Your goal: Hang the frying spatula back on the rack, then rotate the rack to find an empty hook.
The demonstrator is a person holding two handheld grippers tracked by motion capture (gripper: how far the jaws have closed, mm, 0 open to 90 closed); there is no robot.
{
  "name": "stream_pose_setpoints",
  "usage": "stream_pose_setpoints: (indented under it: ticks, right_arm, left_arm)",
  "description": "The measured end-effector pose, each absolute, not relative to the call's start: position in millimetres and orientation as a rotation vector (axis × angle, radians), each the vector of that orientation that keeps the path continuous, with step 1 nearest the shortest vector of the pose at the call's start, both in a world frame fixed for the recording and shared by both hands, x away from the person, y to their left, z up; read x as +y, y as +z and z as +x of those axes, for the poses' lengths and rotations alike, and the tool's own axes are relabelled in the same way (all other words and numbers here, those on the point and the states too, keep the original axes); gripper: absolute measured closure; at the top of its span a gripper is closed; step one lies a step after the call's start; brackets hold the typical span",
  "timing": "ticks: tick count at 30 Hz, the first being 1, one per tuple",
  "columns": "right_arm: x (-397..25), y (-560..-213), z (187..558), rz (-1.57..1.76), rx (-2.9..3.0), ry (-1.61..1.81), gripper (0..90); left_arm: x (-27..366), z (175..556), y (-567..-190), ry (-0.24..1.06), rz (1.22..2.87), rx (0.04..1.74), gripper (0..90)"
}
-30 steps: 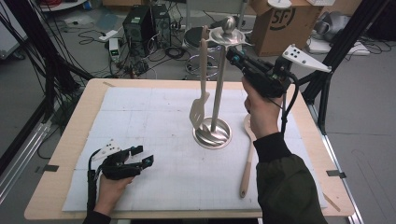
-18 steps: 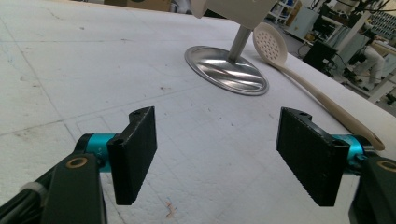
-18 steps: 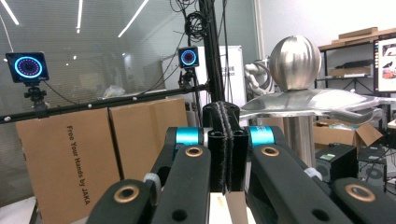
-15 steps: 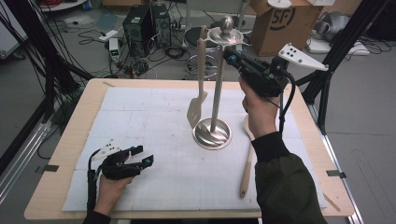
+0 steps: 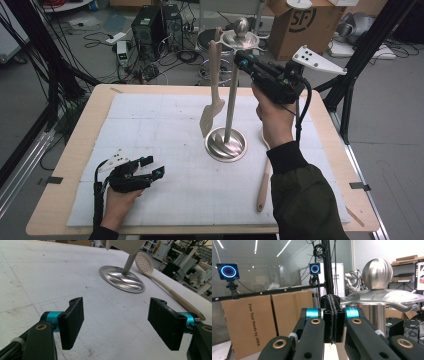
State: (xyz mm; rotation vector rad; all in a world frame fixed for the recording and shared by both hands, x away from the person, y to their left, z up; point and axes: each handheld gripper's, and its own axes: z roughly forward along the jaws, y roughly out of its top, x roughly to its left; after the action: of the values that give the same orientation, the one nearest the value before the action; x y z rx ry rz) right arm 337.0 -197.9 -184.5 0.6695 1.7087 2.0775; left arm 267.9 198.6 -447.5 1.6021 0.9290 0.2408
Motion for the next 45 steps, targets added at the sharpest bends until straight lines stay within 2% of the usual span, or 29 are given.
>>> stream_pose_setpoints:
  ticks: [11, 18, 27, 37, 45]
  right_arm:
    - [-203.8, -185.6, 336.3, 0.685, 1.687, 2.079, 89.8]
    - [-218.1, -192.7, 333.4, 0.733, 1.65, 2.076, 72.9]
    - [-233.2, -203.9, 324.4, 0.767, 1.643, 2.016, 61.3]
    - [-259.8, -232.4, 307.5, 0.836, 1.719, 1.916, 56.3]
    - [-275.1, -252.2, 304.8, 0.904, 1.722, 1.934, 55.9]
  left_arm:
    - [198.7, 267.5, -447.4, 0.241, 1.602, 0.931, 29.6]
    - [198.9, 267.6, -447.7, 0.24, 1.601, 0.932, 29.6]
    - [199.6, 268.3, -447.8, 0.245, 1.607, 0.934, 29.6]
    - [199.5, 268.1, -447.4, 0.244, 1.606, 0.927, 29.6]
    - [199.7, 267.7, -447.0, 0.241, 1.595, 0.92, 29.6]
